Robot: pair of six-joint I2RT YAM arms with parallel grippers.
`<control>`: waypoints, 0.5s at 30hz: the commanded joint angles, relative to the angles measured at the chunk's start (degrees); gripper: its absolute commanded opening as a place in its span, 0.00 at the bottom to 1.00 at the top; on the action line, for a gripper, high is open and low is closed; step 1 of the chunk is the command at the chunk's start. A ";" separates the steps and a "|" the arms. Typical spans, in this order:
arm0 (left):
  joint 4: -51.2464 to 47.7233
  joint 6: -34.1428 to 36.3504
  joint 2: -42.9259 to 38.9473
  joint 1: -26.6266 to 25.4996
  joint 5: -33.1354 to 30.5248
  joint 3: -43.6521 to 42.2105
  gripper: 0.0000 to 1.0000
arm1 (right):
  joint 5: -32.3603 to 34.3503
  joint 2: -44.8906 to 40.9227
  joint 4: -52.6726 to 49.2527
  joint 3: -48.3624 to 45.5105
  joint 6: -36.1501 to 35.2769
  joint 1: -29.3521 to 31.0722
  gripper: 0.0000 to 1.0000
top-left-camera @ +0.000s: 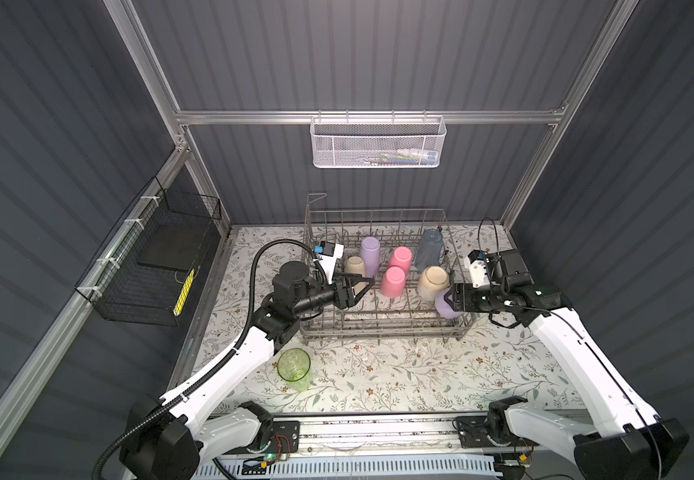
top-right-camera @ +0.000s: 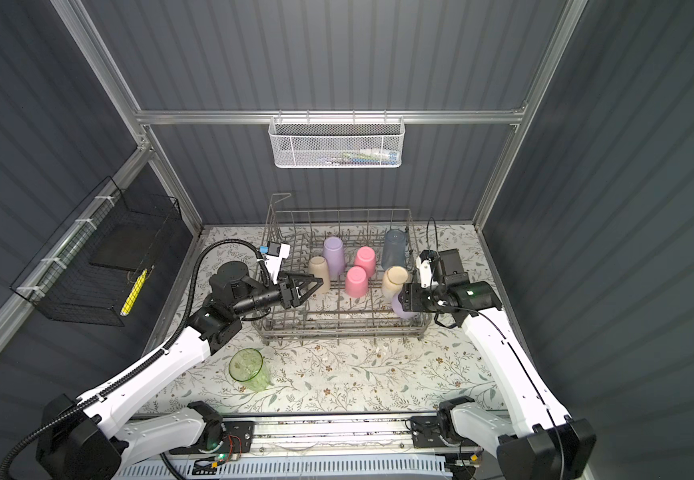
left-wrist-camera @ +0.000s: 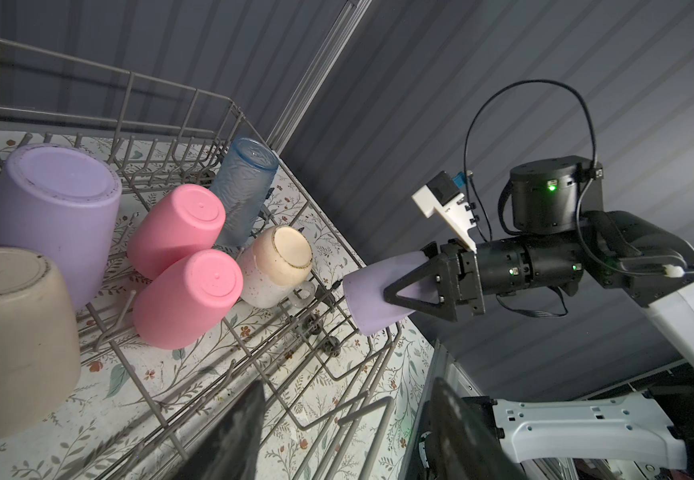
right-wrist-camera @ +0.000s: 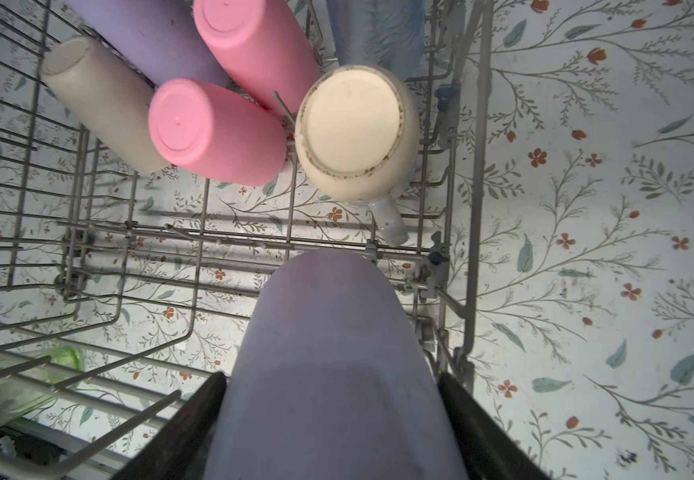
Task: Load the cups into the dish rack
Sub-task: 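Carry the lavender cup with the right gripper over the rack beside the beige cup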
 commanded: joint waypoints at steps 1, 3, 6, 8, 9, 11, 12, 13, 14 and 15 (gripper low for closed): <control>0.96 1.09 -0.67 0.32 1.40 -0.75 0.64 | 2.48 2.12 1.87 1.75 -1.40 -0.18 0.34; 1.04 1.16 -0.50 0.32 1.74 -0.81 0.64 | 2.37 3.13 2.56 1.85 -1.46 -0.18 0.34; 1.28 1.18 -0.46 0.36 1.78 -1.09 0.64 | 2.39 4.59 3.62 1.83 -1.39 -0.19 0.34; 1.31 1.34 -0.30 0.37 1.76 -1.12 0.64 | 2.57 5.51 3.98 1.99 -1.45 -0.19 0.34; 1.29 1.36 -0.32 0.37 1.75 -1.18 0.64 | 2.63 5.86 4.24 2.02 -1.48 -0.18 0.35; 1.26 1.44 -0.12 0.40 1.92 -1.13 0.64 | 2.46 6.68 4.63 2.13 -1.46 -0.18 0.34; 1.17 1.53 -0.03 0.40 1.94 -1.19 0.64 | 2.63 7.00 4.73 2.11 -1.56 -0.18 0.35; 1.22 1.60 0.07 0.40 2.02 -1.20 0.64 | 3.07 7.44 4.73 2.11 -1.65 -0.10 0.35; 1.22 1.62 0.17 0.40 2.05 -1.21 0.64 | 3.37 7.87 4.74 2.16 -1.76 -0.14 0.35; 1.25 1.66 0.28 0.40 2.06 -1.20 0.64 | 3.46 8.13 4.73 2.10 -1.77 -0.10 0.35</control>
